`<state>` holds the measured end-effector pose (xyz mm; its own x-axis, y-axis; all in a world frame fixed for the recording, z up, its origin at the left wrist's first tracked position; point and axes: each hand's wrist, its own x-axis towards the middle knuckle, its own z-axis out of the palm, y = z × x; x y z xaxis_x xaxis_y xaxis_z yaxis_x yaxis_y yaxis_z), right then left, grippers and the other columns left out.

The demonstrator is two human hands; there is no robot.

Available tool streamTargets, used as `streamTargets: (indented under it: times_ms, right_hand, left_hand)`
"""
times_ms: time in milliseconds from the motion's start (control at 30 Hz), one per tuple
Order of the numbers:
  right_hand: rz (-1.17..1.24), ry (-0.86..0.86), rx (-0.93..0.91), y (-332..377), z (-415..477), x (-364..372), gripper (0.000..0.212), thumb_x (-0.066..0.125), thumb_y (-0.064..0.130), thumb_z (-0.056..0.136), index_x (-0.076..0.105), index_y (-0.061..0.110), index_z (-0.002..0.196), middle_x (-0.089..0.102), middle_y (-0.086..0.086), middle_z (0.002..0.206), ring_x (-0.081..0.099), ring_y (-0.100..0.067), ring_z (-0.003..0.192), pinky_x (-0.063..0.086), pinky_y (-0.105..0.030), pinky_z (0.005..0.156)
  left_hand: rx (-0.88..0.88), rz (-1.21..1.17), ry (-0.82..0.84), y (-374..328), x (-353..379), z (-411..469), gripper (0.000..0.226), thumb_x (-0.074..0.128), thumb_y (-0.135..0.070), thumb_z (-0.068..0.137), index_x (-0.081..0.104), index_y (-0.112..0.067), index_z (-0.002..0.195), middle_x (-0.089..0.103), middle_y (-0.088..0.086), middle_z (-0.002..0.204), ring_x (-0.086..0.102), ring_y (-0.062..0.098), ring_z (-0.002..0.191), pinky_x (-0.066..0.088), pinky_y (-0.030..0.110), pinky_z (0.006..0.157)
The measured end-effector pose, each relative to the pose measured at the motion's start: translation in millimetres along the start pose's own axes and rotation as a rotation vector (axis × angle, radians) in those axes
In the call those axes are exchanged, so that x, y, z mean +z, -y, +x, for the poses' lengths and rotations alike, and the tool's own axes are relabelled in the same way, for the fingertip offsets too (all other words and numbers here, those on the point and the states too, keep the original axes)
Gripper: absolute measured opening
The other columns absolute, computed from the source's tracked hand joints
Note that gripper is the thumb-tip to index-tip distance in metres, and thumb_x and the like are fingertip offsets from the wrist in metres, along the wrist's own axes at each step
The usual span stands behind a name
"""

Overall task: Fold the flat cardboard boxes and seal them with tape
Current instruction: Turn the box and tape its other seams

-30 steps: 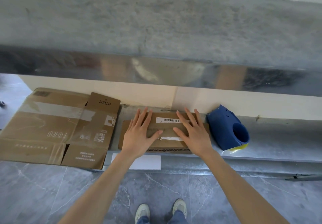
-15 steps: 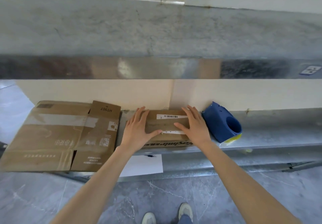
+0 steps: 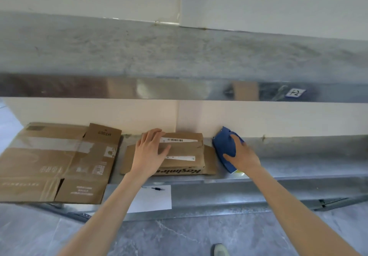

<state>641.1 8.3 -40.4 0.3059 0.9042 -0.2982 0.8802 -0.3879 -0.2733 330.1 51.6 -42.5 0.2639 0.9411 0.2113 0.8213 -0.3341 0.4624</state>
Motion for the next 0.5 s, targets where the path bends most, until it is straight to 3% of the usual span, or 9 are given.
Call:
streamTargets:
  times_ms: [133,267,333,400,500]
  right_hand:
    - [0.121,0.096,-0.104,-11,14,5,0.092,0.063,0.025,0.092,-0.003,0.027,0.157,0.066,-0.013,0.115,0.065,-0.027,0.091,0.057,-0.041,0.077]
    - [0.224,0.194,-0.168,-23,29,1,0.099,0.063,0.017,0.092,-0.011,0.029,0.156,0.066,-0.013,0.092,0.063,-0.027,0.075,0.054,-0.040,0.069]
    - [0.236,0.256,-0.190,-27,37,-4,0.101,0.064,0.021,0.092,-0.015,0.032,0.156,0.063,-0.015,0.115,0.064,-0.030,0.086,0.053,-0.040,0.073]
    - [0.262,0.324,-0.197,-30,46,-11,0.104,0.065,0.024,0.093,-0.017,0.034,0.155,0.048,-0.019,0.142,0.059,-0.030,0.098,0.052,-0.039,0.077]
    - [0.313,0.391,-0.241,-36,57,-15,0.105,0.068,0.024,0.091,-0.014,0.034,0.156,0.030,-0.012,0.158,0.052,-0.032,0.119,0.043,-0.031,0.082]
  left_hand:
    - [-0.074,0.011,-0.069,-30,11,4,0.042,0.063,-0.032,0.093,0.057,-0.016,0.132,0.050,-0.001,0.141,0.042,0.023,0.133,0.033,0.043,0.108]
    - [-0.177,-0.003,-0.179,-66,22,-1,0.040,0.066,-0.027,0.091,0.060,-0.015,0.129,0.053,0.001,0.138,0.046,0.025,0.130,0.036,0.045,0.104]
    - [-0.228,0.001,-0.218,-83,27,-6,0.040,0.066,-0.026,0.090,0.060,-0.016,0.129,0.053,0.001,0.138,0.046,0.026,0.129,0.037,0.046,0.103]
    - [-0.289,0.001,-0.245,-98,30,-13,0.040,0.065,-0.025,0.091,0.059,-0.018,0.129,0.053,0.001,0.139,0.045,0.026,0.131,0.036,0.046,0.103]
    - [-0.343,0.027,-0.277,-119,33,-25,0.039,0.063,-0.023,0.092,0.059,-0.018,0.131,0.053,0.002,0.138,0.043,0.026,0.132,0.036,0.046,0.102]
